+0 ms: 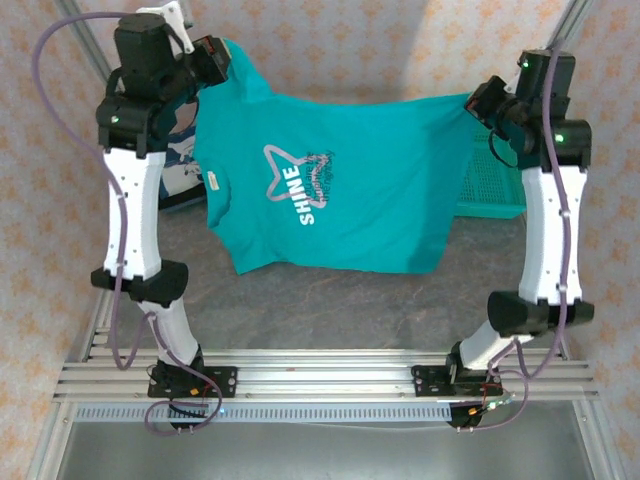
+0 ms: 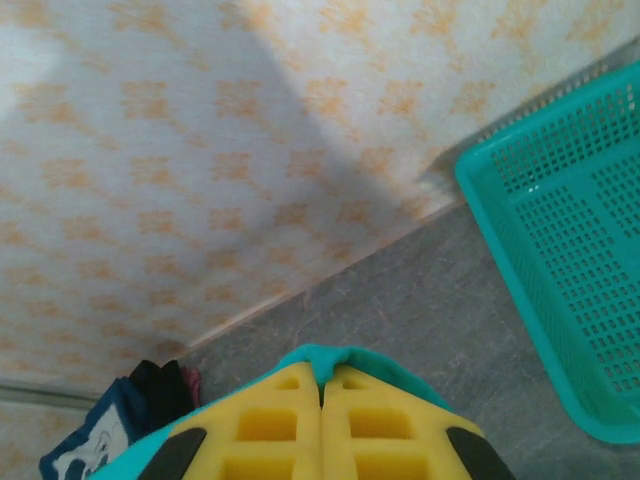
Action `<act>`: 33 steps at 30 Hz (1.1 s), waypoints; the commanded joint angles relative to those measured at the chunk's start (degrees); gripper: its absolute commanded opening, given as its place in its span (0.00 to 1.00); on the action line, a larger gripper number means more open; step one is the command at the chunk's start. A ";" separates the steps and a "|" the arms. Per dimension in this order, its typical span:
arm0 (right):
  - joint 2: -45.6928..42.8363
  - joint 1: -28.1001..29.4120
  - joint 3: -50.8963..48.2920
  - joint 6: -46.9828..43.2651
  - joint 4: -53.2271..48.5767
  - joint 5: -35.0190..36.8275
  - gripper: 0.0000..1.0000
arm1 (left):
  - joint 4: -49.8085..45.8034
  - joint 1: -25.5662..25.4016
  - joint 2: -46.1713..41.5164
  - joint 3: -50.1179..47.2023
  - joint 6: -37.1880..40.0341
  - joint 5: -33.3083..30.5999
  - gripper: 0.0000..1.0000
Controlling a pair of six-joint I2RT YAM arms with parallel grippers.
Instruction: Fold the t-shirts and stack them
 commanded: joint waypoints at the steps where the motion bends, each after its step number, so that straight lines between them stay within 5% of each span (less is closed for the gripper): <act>1: 4.46 -2.57 2.15 2.88 8.36 -6.38 0.00 | 6.97 1.95 3.88 5.32 -2.06 2.85 0.00; 7: 15.07 -4.10 16.96 3.99 7.01 -9.88 0.00 | 15.53 4.79 6.89 7.88 -4.71 4.98 0.00; 12: 14.97 -4.59 19.94 3.96 6.86 -11.68 0.00 | 19.27 5.95 5.58 9.98 -3.77 6.43 0.00; 17: 7.57 -4.55 10.68 1.16 7.69 -12.10 0.00 | 17.68 5.76 2.42 9.93 -0.69 12.41 0.00; 21: -3.87 -4.54 -8.25 -0.55 12.33 -11.47 0.00 | 6.46 2.52 -3.49 3.51 6.41 12.00 0.00; 23: -9.91 -4.58 -18.87 -0.53 14.36 -11.77 0.00 | 2.45 0.41 -8.93 -7.44 7.64 10.57 0.00; 26: -18.12 -4.58 -35.13 0.12 14.53 -13.65 0.00 | 7.52 -4.08 -23.93 -38.31 6.80 4.44 0.00; 30: -31.96 -4.51 -59.32 2.04 14.02 -12.49 0.00 | 14.68 -4.43 -45.14 -77.50 -4.73 -2.06 0.00; 33: -42.38 -4.52 -74.17 4.15 10.68 -10.38 0.01 | 7.39 -4.36 -56.81 -95.14 -15.09 -8.23 0.00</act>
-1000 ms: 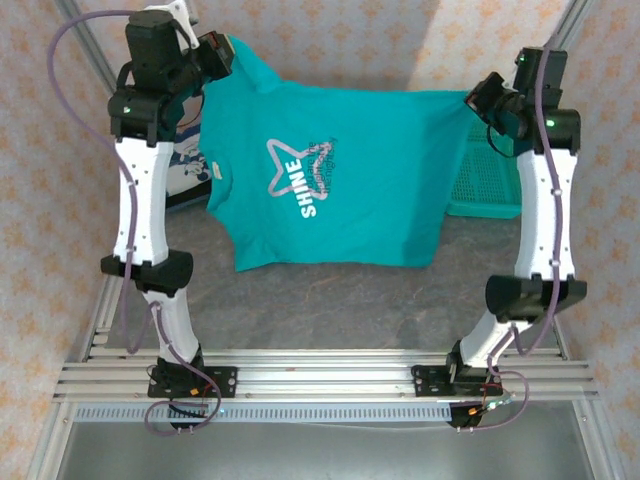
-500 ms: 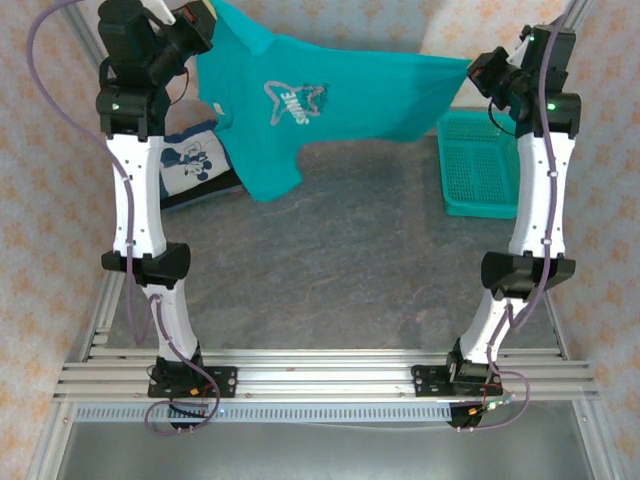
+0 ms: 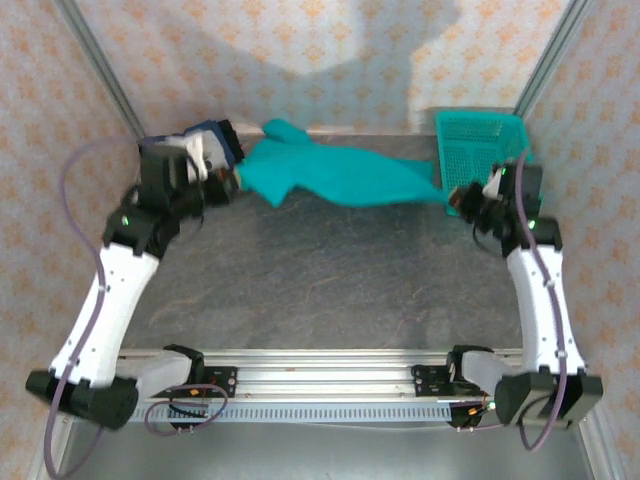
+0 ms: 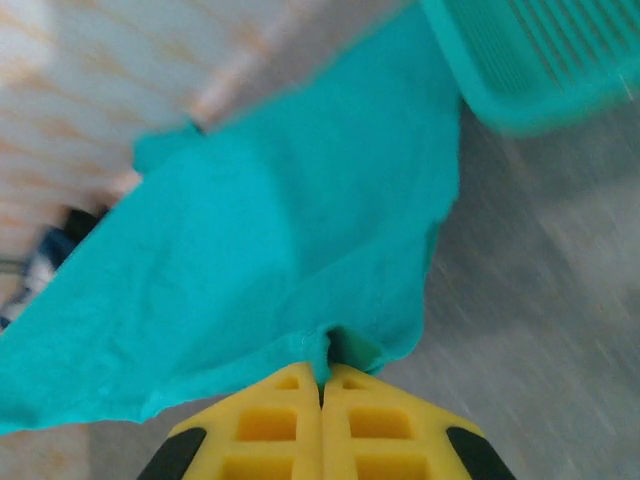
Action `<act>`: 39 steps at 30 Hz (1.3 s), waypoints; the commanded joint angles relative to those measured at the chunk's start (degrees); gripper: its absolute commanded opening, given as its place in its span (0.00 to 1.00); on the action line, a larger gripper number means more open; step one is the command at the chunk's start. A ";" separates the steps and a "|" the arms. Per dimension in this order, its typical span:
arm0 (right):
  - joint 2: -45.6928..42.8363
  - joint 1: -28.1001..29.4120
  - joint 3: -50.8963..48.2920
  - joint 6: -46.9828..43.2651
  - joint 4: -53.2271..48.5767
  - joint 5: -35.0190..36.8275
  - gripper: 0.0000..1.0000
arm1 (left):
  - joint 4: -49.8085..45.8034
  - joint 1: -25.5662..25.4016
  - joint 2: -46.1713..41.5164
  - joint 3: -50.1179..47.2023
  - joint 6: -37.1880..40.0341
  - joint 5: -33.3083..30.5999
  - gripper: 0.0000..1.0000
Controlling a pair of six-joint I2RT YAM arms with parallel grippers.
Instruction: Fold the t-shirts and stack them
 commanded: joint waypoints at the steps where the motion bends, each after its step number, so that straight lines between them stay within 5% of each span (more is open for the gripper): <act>1: -10.38 -0.41 -12.00 2.68 -4.75 3.41 0.05 | -5.10 0.28 -10.86 -14.47 -13.37 -8.57 0.00; 3: -15.78 -0.41 -18.60 5.23 -10.38 8.32 0.13 | -9.37 0.25 -17.53 -24.17 -21.36 -11.87 0.09; 5: -19.67 -0.42 -22.51 7.67 -12.11 7.46 0.50 | -12.68 0.26 -22.46 -29.48 -26.97 -12.69 0.54; 8: -23.23 -0.42 -25.96 10.82 -12.79 8.87 0.70 | -19.81 0.27 -27.34 -32.87 -32.63 -16.95 1.00; 13: -20.45 -0.37 -21.91 9.68 -12.13 10.16 0.80 | -18.65 0.26 -25.93 -31.59 -32.56 -18.05 1.00; 22: -3.61 0.20 -17.69 7.00 -2.87 4.24 0.78 | -15.87 0.23 -5.82 -21.99 -22.41 -18.55 1.00; 30: 12.13 5.72 -16.97 7.35 2.58 8.97 0.65 | -12.05 1.24 5.06 -24.57 -21.94 -14.27 1.00; 39: 23.54 6.20 -16.50 10.33 10.75 11.08 0.48 | -8.93 6.45 3.79 -29.64 -22.82 -11.49 0.99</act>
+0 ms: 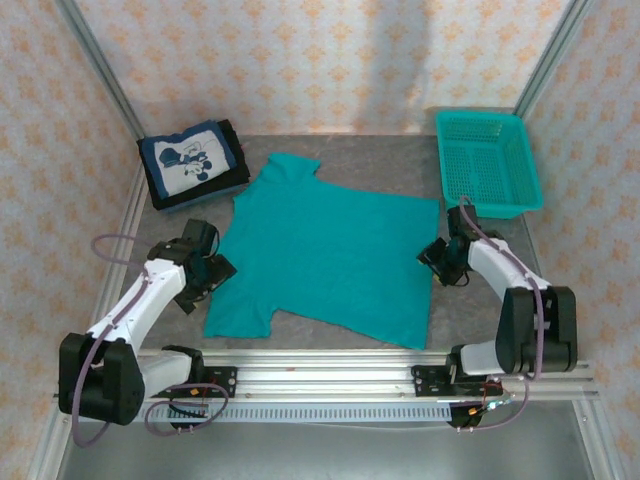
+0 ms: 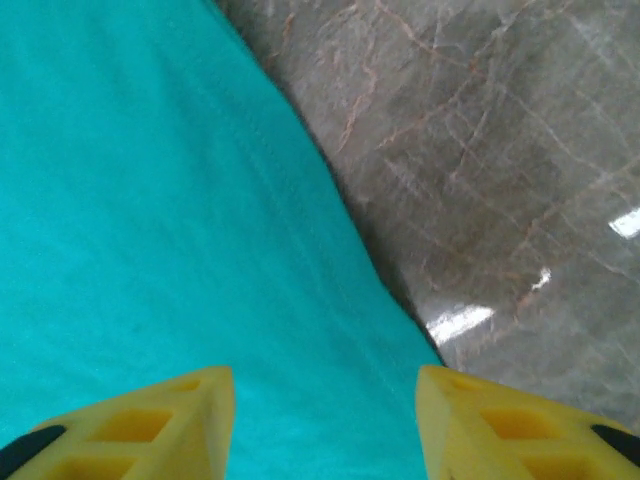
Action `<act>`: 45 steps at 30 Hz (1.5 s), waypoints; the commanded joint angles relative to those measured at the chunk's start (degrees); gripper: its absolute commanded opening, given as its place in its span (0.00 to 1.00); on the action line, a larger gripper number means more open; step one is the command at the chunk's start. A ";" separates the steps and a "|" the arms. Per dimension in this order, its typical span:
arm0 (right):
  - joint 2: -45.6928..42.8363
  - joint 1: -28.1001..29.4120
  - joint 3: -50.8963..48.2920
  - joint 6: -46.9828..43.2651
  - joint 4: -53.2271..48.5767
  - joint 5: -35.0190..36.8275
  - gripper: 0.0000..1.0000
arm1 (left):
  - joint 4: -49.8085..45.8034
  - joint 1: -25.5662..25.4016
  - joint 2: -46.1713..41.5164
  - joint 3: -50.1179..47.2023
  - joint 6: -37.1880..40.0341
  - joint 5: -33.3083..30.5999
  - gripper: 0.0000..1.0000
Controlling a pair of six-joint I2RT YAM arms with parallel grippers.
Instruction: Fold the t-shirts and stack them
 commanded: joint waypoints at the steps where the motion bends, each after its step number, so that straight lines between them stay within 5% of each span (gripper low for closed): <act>1: 3.68 0.39 1.63 0.86 3.16 3.21 0.47 | 0.84 0.99 -2.09 -1.20 0.04 0.47 0.99; 8: 11.94 0.49 6.83 0.60 0.72 9.37 0.38 | -0.94 2.62 -6.23 -2.68 -1.00 0.35 1.00; 28: 32.28 0.72 35.73 -3.89 -7.78 15.50 0.37 | -5.10 2.69 -10.48 -2.95 -0.53 -0.44 1.00; 35: 22.78 0.66 29.37 -3.45 -7.59 12.21 0.54 | -3.37 1.81 -12.87 -5.57 -1.00 8.20 1.00; 45: -2.58 0.65 14.11 -7.32 -16.52 4.02 0.69 | -7.13 -8.69 -14.98 -11.10 -4.80 11.87 0.93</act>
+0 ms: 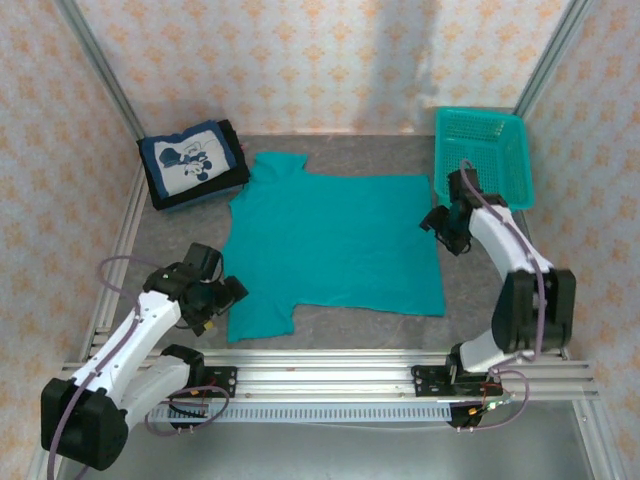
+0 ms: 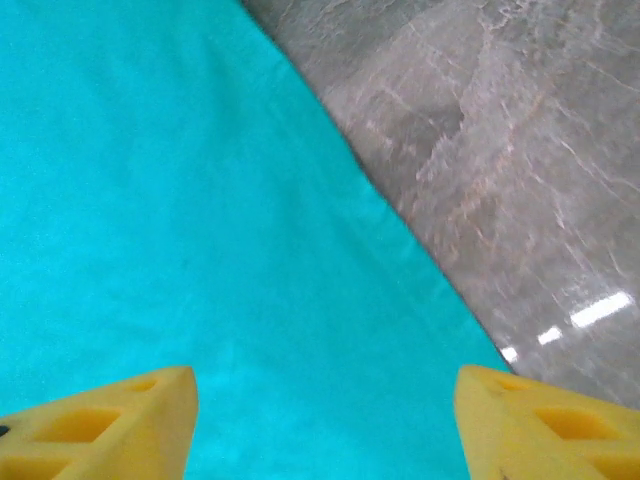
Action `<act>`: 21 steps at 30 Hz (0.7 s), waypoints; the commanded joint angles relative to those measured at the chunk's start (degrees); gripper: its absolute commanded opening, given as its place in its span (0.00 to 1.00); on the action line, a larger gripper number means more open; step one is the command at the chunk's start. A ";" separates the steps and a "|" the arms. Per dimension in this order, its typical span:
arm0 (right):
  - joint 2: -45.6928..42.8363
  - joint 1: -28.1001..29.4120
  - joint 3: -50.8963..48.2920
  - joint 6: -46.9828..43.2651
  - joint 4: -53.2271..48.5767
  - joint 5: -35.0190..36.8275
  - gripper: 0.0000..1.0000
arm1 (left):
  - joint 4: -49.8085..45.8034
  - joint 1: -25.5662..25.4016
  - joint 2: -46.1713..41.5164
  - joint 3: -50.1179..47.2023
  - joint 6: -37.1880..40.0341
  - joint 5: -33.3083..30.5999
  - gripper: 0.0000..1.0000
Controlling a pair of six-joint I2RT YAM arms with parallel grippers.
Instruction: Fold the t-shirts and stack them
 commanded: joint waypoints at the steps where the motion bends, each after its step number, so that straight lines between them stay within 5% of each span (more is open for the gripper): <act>1: -6.92 -0.38 -5.05 -1.73 -7.12 -2.84 0.69 | -2.49 -0.94 -1.49 -4.18 -2.50 2.11 0.89; 10: -20.45 -1.43 -17.17 -0.89 -12.60 -2.09 0.68 | 2.11 -2.65 4.09 -7.08 -1.09 4.68 0.65; 21: -17.91 -2.62 -20.25 1.16 -9.11 -2.82 0.66 | 13.64 -3.92 11.13 -11.53 -2.23 8.51 0.32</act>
